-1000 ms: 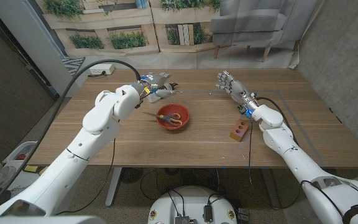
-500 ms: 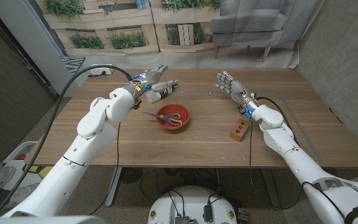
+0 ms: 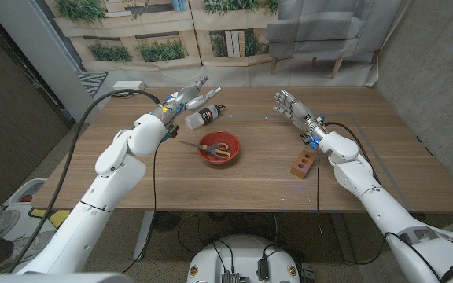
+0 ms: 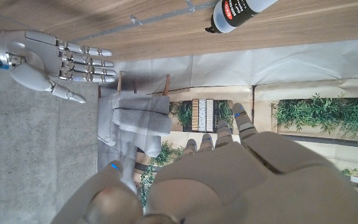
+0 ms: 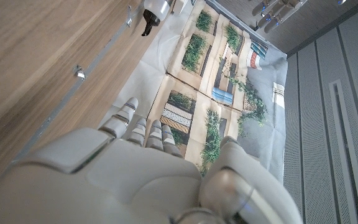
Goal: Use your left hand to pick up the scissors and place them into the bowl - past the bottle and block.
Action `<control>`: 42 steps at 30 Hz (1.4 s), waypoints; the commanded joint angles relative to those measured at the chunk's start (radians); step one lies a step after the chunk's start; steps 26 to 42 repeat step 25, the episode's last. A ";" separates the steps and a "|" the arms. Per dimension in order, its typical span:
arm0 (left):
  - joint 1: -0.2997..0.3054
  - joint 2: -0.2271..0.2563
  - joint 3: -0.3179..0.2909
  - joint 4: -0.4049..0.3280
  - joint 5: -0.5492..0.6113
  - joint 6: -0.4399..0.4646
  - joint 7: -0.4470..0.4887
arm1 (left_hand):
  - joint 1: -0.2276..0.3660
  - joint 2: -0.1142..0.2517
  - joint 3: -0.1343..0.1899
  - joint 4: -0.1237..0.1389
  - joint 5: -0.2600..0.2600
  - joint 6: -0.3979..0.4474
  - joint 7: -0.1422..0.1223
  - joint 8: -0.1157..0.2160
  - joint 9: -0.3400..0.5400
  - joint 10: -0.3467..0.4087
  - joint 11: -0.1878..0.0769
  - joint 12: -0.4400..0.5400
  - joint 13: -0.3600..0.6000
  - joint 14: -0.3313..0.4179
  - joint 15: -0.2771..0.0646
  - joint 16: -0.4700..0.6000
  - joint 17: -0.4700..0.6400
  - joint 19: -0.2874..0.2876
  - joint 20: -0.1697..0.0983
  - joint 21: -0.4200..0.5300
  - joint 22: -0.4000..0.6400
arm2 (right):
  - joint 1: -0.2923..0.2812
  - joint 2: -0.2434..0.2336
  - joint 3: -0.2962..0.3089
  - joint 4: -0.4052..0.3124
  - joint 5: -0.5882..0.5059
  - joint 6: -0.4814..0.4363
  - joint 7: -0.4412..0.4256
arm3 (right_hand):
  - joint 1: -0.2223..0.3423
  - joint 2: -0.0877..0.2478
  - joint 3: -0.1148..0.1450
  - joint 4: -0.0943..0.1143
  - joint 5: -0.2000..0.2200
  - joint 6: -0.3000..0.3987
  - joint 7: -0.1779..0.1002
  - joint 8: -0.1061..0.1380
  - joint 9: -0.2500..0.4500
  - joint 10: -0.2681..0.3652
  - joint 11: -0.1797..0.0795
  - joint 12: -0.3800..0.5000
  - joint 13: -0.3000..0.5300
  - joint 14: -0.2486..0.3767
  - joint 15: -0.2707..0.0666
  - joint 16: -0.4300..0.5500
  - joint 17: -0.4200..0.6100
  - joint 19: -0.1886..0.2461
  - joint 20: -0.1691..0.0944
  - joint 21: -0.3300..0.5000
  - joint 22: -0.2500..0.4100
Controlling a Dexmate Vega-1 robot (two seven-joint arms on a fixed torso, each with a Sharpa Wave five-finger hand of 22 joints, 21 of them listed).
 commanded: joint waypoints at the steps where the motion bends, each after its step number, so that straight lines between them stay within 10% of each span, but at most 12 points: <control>1: -0.023 -0.048 -0.025 0.088 -0.166 -0.075 0.063 | -0.022 0.062 -0.009 0.000 0.008 -0.040 -0.011 0.001 -0.001 -0.111 0.003 0.002 0.002 -0.090 -0.002 0.001 0.003 -0.258 -0.002 -0.012 0.005 | -0.038 -0.026 0.006 -0.078 -0.022 -0.027 -0.062 | -0.003 -0.002 0.000 -0.001 0.007 0.000 0.004 0.001 0.004 0.006 0.002 0.001 0.002 0.004 0.000 0.003 0.002 0.007 0.003 0.003 0.002; 24: -0.054 -0.060 -0.024 0.247 -0.354 -0.251 0.057 | -0.038 0.050 -0.035 -0.001 0.019 -0.062 -0.007 0.002 -0.001 -0.138 0.012 0.004 0.001 -0.116 -0.010 0.005 0.002 -0.277 -0.009 -0.034 0.006 | -0.182 -0.077 0.006 -0.342 -0.089 -0.140 -0.250 | -0.005 -0.004 -0.002 -0.001 0.007 0.000 0.005 0.002 0.004 0.006 0.003 0.001 0.002 0.004 0.001 0.003 0.002 0.006 0.002 0.003 0.002; 42: -0.055 -0.059 -0.018 0.247 -0.342 -0.253 0.063 | -0.038 0.050 -0.036 -0.001 0.020 -0.063 -0.007 0.002 -0.001 -0.139 0.013 0.004 0.001 -0.118 -0.011 0.005 0.002 -0.279 -0.010 -0.036 0.006 | -0.187 -0.084 0.011 -0.344 -0.086 -0.136 -0.251 | -0.005 -0.004 -0.002 -0.001 0.007 0.000 0.005 0.002 0.004 0.006 0.003 0.001 0.002 0.004 0.001 0.003 0.002 0.006 0.002 0.003 0.002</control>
